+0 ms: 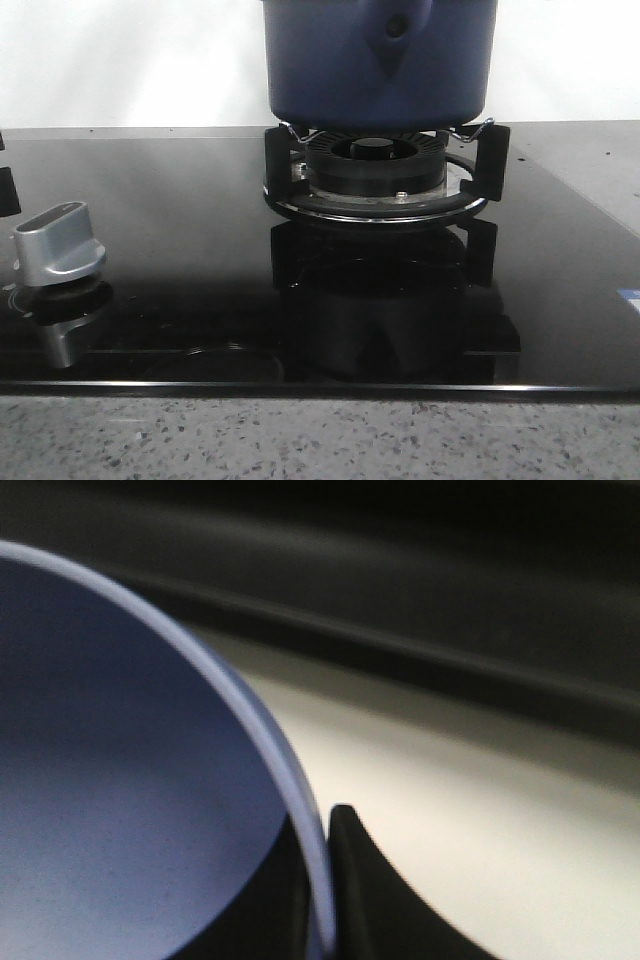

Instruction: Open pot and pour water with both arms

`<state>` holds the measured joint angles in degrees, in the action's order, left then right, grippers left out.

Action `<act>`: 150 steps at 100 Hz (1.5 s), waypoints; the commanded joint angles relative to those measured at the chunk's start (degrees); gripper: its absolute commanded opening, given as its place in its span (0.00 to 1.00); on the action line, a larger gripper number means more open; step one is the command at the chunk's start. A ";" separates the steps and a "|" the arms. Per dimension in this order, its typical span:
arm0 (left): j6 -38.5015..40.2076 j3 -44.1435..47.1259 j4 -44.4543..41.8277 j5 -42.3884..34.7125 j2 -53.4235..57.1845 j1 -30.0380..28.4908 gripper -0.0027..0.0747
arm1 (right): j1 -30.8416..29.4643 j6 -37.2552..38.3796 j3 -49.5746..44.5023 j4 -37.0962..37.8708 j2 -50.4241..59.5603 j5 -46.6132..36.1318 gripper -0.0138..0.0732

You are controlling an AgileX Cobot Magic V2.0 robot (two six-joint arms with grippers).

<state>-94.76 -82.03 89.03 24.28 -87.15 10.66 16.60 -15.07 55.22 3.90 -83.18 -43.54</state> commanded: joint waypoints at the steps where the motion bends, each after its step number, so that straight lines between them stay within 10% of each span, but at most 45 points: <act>1: 0.65 -2.02 3.37 0.37 3.00 -0.35 0.35 | 0.00 -1.57 1.00 0.42 1.90 -10.21 0.08; 120: 0.65 -2.02 3.69 0.53 3.00 -0.35 0.35 | 0.00 -1.61 1.00 0.42 1.68 -13.74 0.08; 150: 0.65 -2.02 3.96 6.58 3.00 -0.23 0.35 | -0.40 -1.61 7.90 -5.75 7.32 13.92 0.08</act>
<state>-94.76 -82.03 89.46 27.70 -87.15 10.66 16.60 -16.33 58.17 2.68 -80.66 -35.43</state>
